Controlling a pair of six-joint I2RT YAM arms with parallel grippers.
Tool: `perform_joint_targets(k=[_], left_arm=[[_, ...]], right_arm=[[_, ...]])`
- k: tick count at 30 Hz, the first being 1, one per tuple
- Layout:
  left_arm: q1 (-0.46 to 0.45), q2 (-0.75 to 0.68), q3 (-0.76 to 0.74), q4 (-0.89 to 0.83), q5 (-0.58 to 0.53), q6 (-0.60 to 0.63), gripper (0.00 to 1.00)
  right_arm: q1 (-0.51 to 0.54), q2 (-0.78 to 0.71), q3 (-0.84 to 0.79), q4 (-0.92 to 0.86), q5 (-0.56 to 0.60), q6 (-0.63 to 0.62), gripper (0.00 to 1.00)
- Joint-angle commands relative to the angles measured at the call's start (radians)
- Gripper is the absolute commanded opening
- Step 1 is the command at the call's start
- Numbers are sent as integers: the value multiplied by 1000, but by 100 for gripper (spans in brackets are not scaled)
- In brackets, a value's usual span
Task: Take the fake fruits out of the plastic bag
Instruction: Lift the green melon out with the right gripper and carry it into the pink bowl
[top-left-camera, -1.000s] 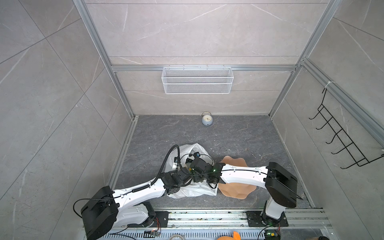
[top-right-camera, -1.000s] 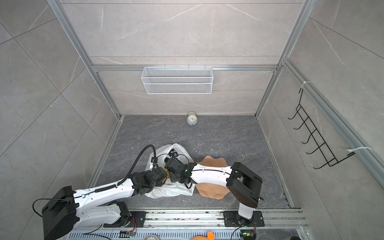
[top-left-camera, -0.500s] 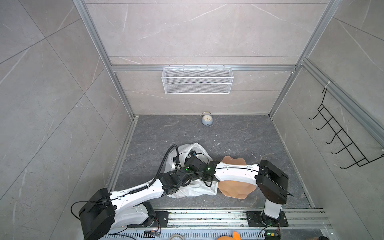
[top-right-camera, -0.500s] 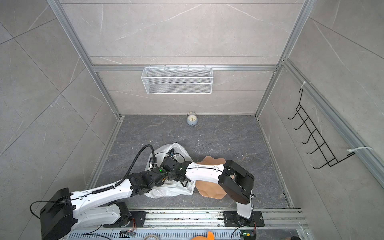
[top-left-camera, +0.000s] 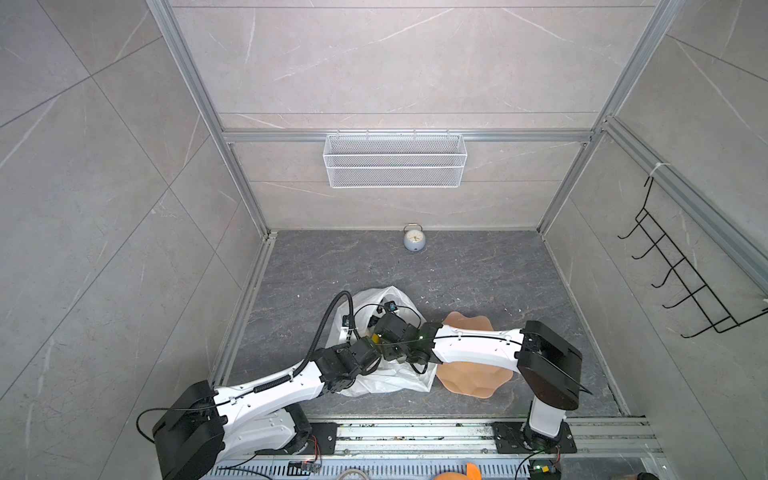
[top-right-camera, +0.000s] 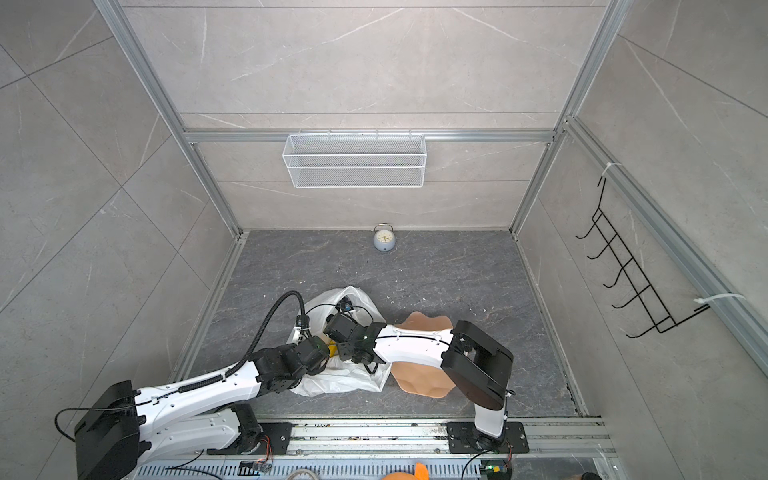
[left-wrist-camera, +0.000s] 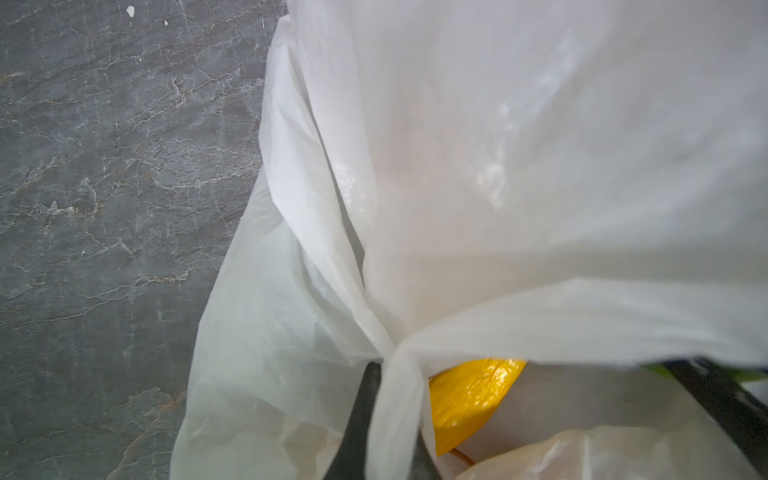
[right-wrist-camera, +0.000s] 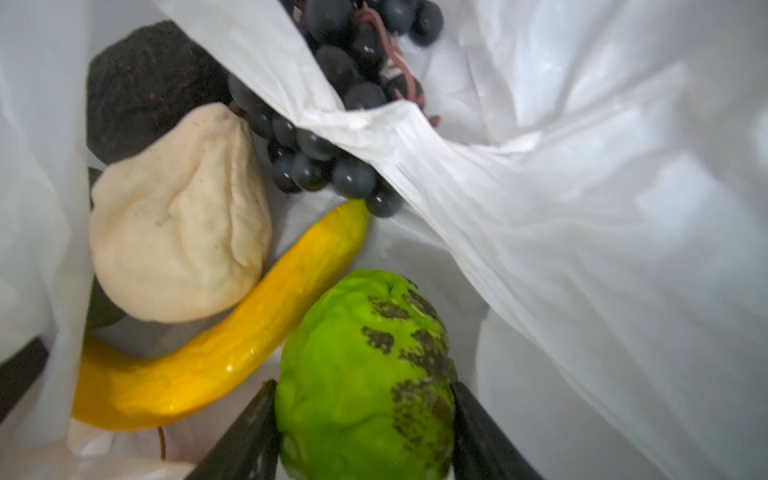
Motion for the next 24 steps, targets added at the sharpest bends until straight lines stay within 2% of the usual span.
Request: perform_joint_targets(k=[1, 7, 14, 24], left_arm=[[-5, 0, 10, -23, -31, -11, 2], [-5, 23, 22, -25, -29, -8, 2], [-5, 19, 21, -31, -34, -11, 2], [-6, 8, 33, -71, -65, -30, 2]], right_arm=[[-4, -103, -30, 30, -10, -15, 51], [-4, -217, -57, 81, -34, -24, 51], [-10, -270, -61, 91, -42, -28, 51], [-96, -476, -102, -51, -36, -39, 50]])
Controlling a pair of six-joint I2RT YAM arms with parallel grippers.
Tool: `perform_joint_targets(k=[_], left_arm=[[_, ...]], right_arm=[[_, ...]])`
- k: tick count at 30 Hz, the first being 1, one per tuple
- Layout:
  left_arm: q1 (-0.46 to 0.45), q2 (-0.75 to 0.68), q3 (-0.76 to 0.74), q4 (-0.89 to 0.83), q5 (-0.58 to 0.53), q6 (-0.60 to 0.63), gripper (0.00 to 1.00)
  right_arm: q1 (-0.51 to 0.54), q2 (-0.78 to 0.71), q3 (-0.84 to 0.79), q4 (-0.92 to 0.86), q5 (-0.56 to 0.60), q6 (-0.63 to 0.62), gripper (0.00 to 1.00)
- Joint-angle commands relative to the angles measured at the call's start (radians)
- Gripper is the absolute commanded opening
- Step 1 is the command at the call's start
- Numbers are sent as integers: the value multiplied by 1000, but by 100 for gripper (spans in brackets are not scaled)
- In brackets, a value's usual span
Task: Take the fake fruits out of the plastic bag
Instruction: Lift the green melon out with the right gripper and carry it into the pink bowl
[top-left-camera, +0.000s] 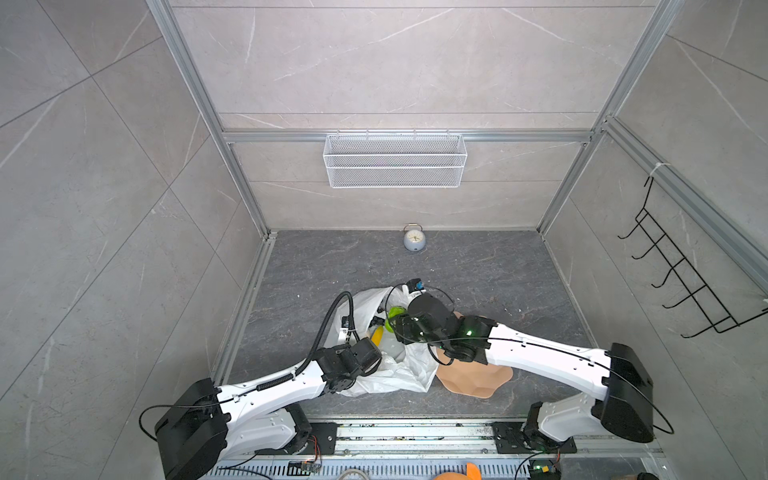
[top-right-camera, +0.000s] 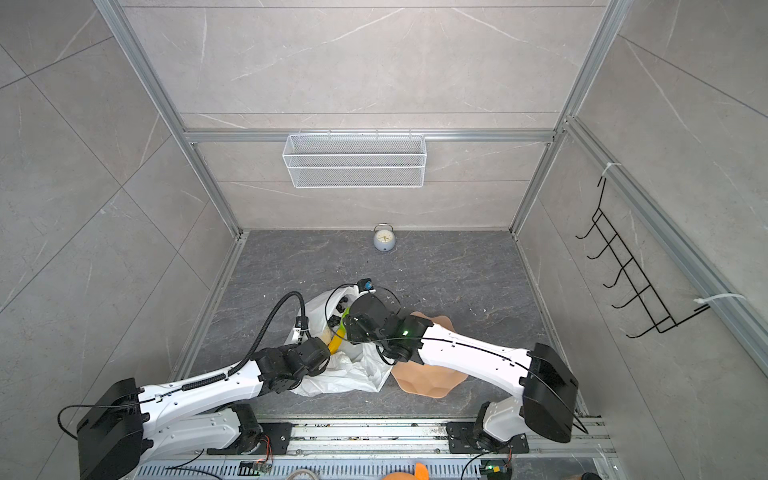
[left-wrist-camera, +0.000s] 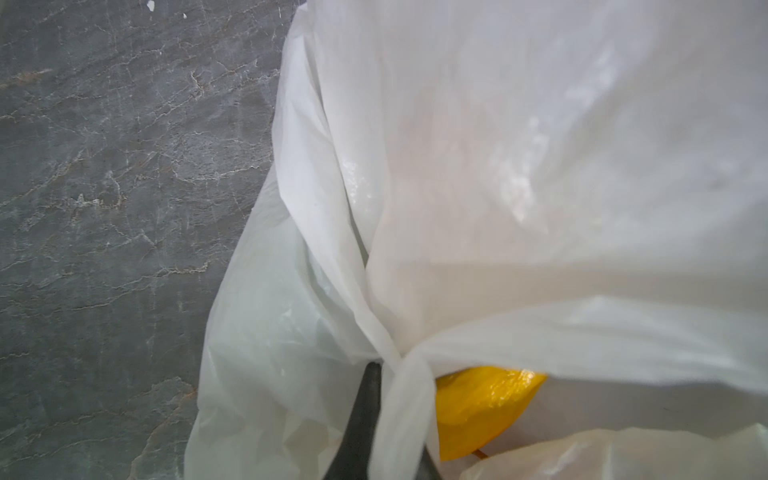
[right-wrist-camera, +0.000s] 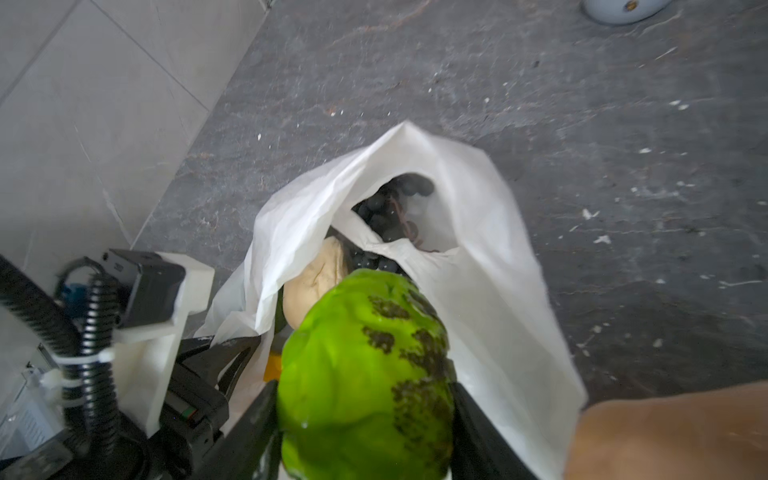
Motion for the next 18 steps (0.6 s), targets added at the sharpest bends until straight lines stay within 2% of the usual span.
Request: perform_joint_targets(k=[1, 10, 18], left_arm=[[-5, -12, 32, -36, -43, -17, 2], [-4, -43, 24, -37, -53, -19, 2], [-4, -70, 25, -47, -63, -15, 2]], right_arm=[[-36, -106, -33, -98, 22, -31, 50], [-173, -299, -101, -283, 92, -57, 50], [-289, -276, -204, -296, 53, -17, 51]])
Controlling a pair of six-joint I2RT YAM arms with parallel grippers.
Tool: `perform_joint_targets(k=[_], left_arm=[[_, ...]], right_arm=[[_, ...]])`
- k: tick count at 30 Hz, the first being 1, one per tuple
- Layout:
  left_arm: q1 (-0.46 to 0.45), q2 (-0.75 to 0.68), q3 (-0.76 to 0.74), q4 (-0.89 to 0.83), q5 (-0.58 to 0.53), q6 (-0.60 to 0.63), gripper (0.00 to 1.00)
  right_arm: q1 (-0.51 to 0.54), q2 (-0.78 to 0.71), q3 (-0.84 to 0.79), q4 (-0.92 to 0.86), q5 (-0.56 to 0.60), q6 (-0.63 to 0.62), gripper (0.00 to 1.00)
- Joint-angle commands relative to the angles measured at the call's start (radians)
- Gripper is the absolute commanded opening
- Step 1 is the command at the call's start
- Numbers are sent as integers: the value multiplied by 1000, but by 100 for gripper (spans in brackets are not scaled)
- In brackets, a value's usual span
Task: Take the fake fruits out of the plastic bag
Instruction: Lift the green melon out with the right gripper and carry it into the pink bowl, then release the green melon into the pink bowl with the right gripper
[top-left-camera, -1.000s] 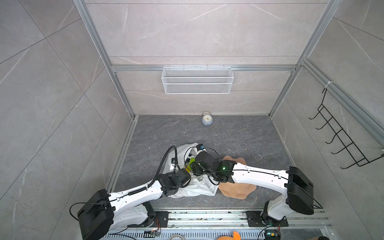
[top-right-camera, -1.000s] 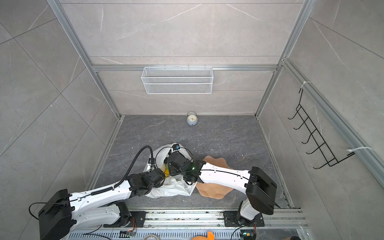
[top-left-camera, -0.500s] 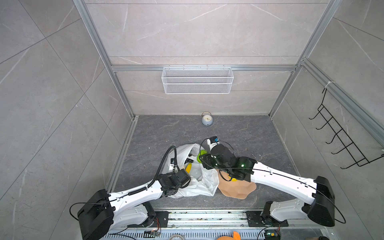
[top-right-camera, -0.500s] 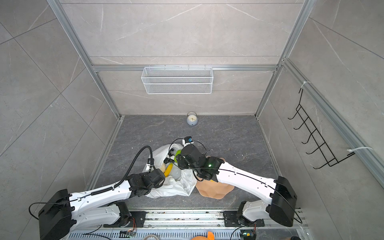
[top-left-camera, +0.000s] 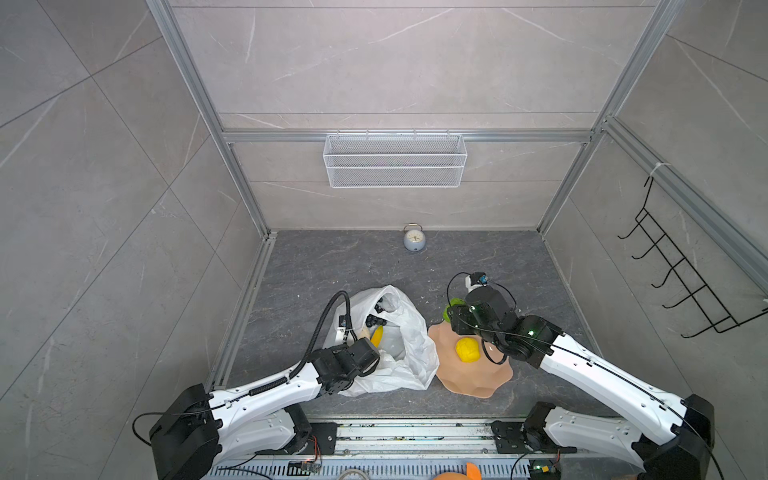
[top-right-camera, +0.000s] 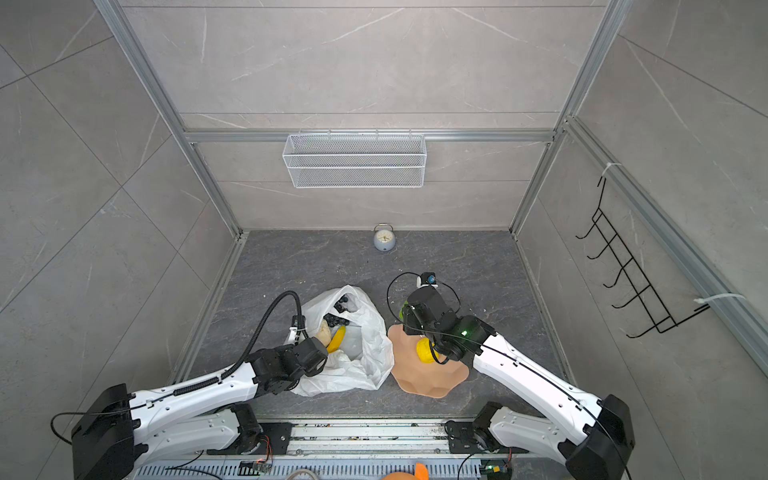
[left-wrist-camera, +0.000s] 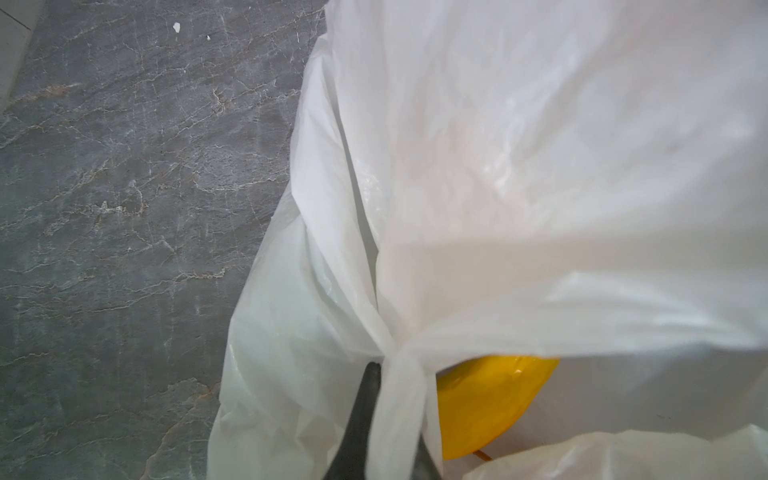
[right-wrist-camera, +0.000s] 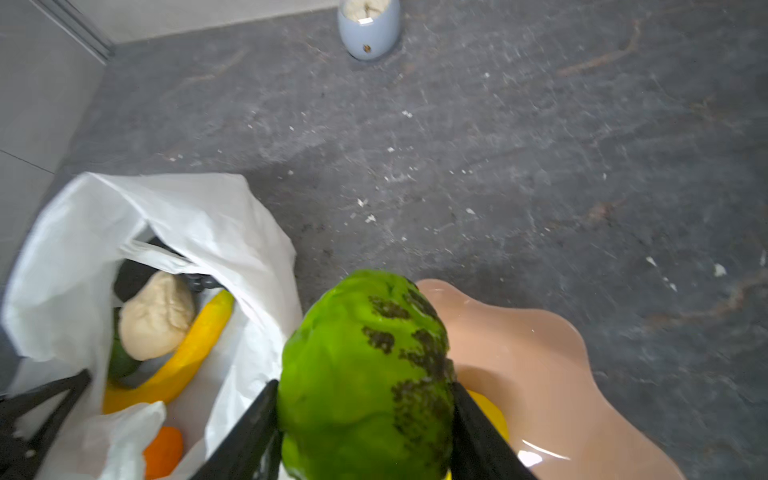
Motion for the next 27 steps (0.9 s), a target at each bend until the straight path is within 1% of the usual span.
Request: perform_joint_targets(k=[1, 8, 15, 20, 27], left_arm=[[-4, -23, 25, -30, -35, -12, 2], [-3, -41, 15, -29, -28, -17, 2], [-3, -80, 2, -25, -24, -15, 2], [-5, -104, -8, -3, -8, -6, 2], [-12, -128, -10, 12, 0, 15, 2]], right_arm=[[-21, 43, -32, -26, -5, 17, 50], [-22, 193, -5, -3, 15, -4, 51], [-21, 257, -1, 0, 47, -28, 51], [-22, 332, 47, -89, 60, -25, 53], [-21, 313, 21, -106, 41, -15, 53]])
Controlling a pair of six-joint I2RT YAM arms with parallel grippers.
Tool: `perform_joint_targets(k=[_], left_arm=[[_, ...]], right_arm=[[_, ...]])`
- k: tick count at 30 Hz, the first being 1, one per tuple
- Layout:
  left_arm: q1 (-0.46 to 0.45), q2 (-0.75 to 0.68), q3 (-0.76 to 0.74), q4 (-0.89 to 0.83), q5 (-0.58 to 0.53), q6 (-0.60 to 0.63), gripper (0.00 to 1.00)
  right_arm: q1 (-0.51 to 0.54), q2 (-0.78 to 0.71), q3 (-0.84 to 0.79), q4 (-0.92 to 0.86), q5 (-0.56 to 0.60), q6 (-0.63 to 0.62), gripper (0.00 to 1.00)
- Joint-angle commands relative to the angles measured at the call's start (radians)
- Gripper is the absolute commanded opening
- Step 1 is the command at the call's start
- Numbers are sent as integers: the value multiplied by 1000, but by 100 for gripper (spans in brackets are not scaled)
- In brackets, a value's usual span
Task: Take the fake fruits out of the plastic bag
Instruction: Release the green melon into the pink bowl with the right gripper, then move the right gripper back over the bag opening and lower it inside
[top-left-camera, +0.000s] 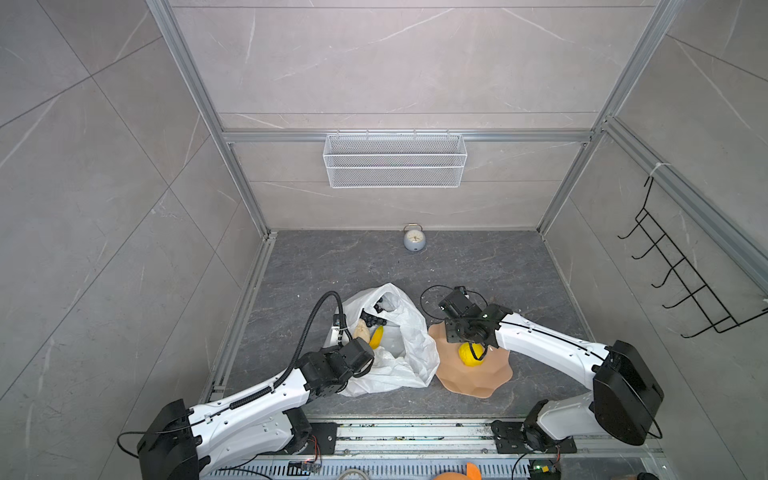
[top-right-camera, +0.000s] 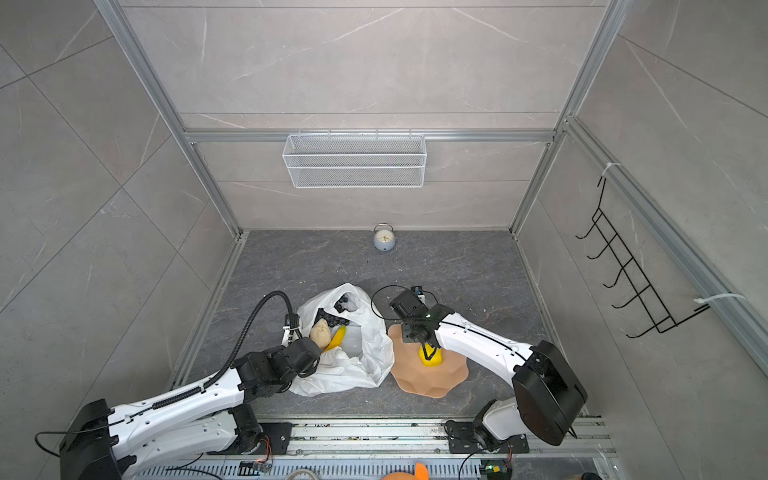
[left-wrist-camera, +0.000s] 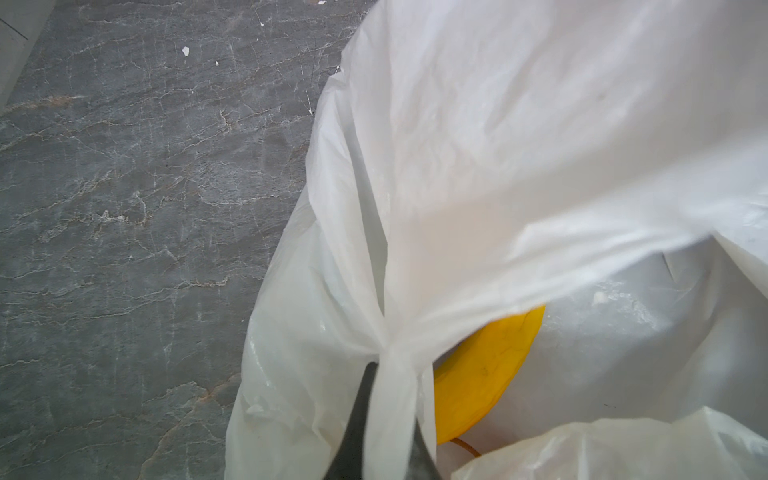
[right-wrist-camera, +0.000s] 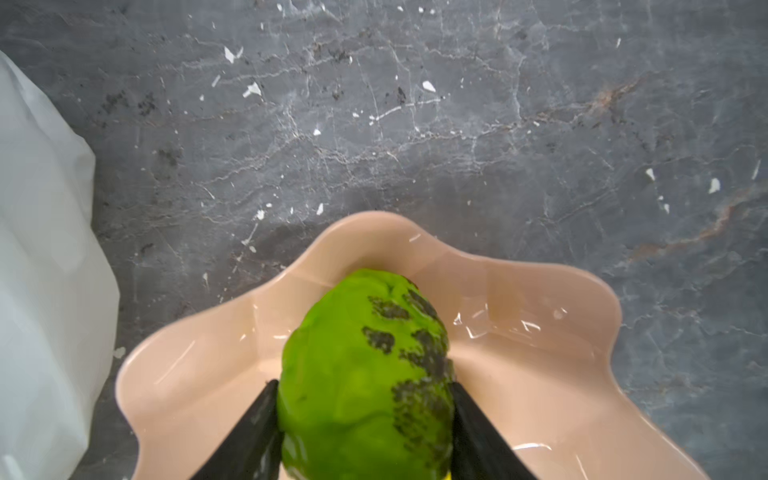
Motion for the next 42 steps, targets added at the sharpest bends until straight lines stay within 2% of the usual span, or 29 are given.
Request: perform_joint_targets(k=[1, 8, 15, 19, 23, 28, 31, 35, 38, 42], left_arm=[[-13, -13, -4, 26, -2, 17, 2], [-47, -14, 5, 43, -30, 32, 2], [-61, -32, 1, 41, -46, 34, 2], [-73, -48, -6, 28, -67, 19, 3], [-141, -49, 2, -14, -139, -28, 3], [-182, -32, -13, -33, -133, -84, 3], [-184, -46, -41, -37, -116, -138, 3], [-187, -89, -80, -13, -95, -154, 2], [-187, -75, -77, -55, -90, -186, 3], [-192, -41, -78, -51, -51, -208, 3]], right_arm=[[-1, -22, -5, -40, 6, -1, 53], [-1, -38, -35, -32, -41, 12, 56], [-1, -61, -31, -31, -37, 10, 70], [-1, -84, -9, -51, -27, 7, 71], [7, -158, 33, -91, -20, 8, 71], [112, -242, 105, -40, -60, -21, 68], [229, -201, 154, 37, -51, 23, 68], [339, -47, 207, 155, -90, 84, 66], [379, 74, 249, 205, -125, 103, 65], [399, 166, 246, 300, -187, 122, 63]])
